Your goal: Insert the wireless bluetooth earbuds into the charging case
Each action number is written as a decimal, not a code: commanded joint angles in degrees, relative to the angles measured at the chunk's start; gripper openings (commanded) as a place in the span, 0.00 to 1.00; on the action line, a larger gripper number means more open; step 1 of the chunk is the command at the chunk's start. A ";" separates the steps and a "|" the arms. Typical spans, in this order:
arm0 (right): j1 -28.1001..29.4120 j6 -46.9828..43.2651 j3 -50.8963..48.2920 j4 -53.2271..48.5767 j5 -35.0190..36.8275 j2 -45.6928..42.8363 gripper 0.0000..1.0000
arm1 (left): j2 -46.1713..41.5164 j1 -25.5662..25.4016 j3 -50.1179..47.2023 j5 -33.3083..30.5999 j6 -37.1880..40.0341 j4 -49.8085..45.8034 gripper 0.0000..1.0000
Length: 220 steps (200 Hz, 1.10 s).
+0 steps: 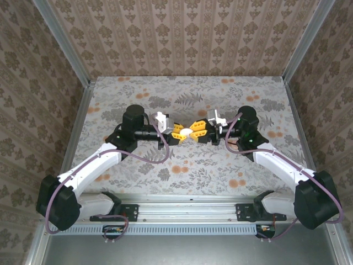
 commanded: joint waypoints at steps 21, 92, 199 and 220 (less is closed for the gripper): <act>0.94 -3.22 3.21 -8.03 -0.40 -1.14 0.45 | 0.03 -0.16 2.87 -0.41 1.87 -2.23 0.11; 1.83 -4.86 5.20 -10.18 1.81 -0.54 0.49 | -0.17 -1.21 4.34 -0.74 6.30 -8.40 0.10; 1.48 -3.77 7.72 -11.09 6.85 1.16 0.46 | -0.86 -2.00 5.42 -1.43 9.89 -13.77 0.09; 1.03 -2.70 8.87 -10.71 7.76 1.99 0.46 | -1.14 -2.00 5.19 -1.53 9.89 -13.78 0.09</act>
